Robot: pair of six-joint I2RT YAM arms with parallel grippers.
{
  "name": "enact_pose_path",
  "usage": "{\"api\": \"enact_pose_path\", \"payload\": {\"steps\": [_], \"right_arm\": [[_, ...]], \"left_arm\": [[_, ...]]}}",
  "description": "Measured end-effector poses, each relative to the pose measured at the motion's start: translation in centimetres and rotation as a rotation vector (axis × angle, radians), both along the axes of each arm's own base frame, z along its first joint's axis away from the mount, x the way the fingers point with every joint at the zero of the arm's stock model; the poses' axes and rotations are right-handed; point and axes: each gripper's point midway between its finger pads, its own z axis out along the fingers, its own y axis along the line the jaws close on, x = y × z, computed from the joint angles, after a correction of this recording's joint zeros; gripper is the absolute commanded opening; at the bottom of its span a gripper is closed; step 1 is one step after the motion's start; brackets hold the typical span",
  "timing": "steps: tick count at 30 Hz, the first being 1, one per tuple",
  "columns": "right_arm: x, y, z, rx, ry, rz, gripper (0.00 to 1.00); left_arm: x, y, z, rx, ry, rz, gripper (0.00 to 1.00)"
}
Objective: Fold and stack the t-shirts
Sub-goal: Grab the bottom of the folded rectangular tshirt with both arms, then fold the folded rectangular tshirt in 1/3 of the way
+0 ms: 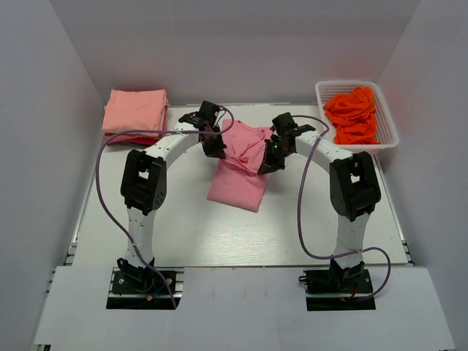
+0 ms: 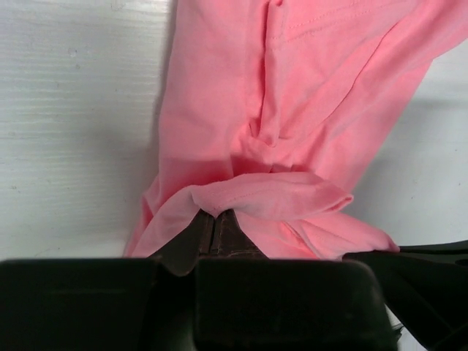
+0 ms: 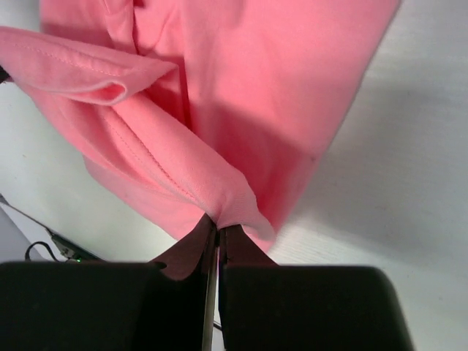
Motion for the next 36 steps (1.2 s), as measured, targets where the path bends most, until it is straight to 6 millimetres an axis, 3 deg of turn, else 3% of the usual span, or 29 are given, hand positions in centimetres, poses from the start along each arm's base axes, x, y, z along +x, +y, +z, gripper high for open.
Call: {"api": "enact_pose_path", "payload": {"steps": [1,2,3,4,5,6,7,8,10,11,13,16,19,22,26,28,30,32,36], "right_arm": [[0.3,0.0,-0.1,0.006,-0.002,-0.001,0.05],[0.6,0.1,-0.2,0.013,-0.002,-0.001,0.13],[0.9,0.2,-0.3,0.017,-0.004,-0.002,0.25],[1.7,0.2,-0.5,0.02,-0.004,-0.012,0.58],[2.7,0.3,-0.6,0.022,-0.013,-0.016,0.65],[3.7,0.3,-0.7,0.027,-0.025,-0.024,0.69],[4.8,0.4,-0.8,0.03,-0.036,-0.029,0.71],[6.1,0.3,-0.8,0.033,-0.05,-0.037,0.71],[9.0,0.1,-0.4,0.042,-0.09,-0.05,0.77],[10.4,-0.1,0.0,0.05,-0.114,-0.055,0.9],[12.1,-0.7,0.8,0.055,-0.159,-0.059,0.9],[12.3,-2.1,2.0,0.047,-0.198,-0.055,0.9],[8.6,-2.9,2.2,0.053,-0.185,-0.036,0.9],[1.1,-3.3,1.3,0.071,-0.102,-0.001,0.9],[-6.0,-3.0,-0.1,0.089,-0.013,0.045,0.9],[-8.2,-2.5,-1.0,0.102,0.02,0.069,0.9],[-9.8,-2.0,-2.2,0.116,0.052,0.082,0.9],[-11.0,-1.7,-3.1,0.126,0.081,0.088,0.89],[-12.3,-0.3,-3.4,0.166,0.105,0.105,0.83]], "left_arm": [[0.1,0.0,0.1,0.0,-0.003,0.002,0.07],[0.3,0.1,0.1,0.001,-0.006,0.004,0.25],[0.8,0.1,0.2,0.003,-0.014,0.005,0.3],[1.3,0.0,0.3,-0.001,-0.021,0.012,0.38],[2.1,-0.1,0.4,-0.007,-0.03,0.02,0.49],[3.0,-0.1,0.6,-0.01,-0.045,0.023,0.75],[4.0,0.0,0.5,-0.011,-0.052,0.031,0.92],[5.1,0.1,0.6,-0.015,-0.066,0.045,1.0],[7.0,0.6,0.5,-0.017,-0.086,0.073,1.0],[7.7,1.1,0.7,-0.016,-0.089,0.086,1.0],[8.6,2.1,1.1,-0.011,-0.1,0.107,1.0],[8.6,3.8,2.0,0.007,-0.113,0.122,1.0],[5.8,5.6,2.2,0.032,-0.091,0.1,1.0],[0.2,6.2,1.1,0.043,-0.012,0.039,1.0],[-7.4,5.7,-1.6,0.0,0.099,-0.059,1.0],[-10.5,5.7,-3.2,-0.012,0.159,-0.086,1.0],[-12.8,5.9,-4.7,-0.019,0.212,-0.098,0.9],[-14.0,5.9,-5.4,-0.037,0.24,-0.105,0.8],[-14.3,5.6,-5.5,-0.067,0.211,-0.117,0.7]]}}
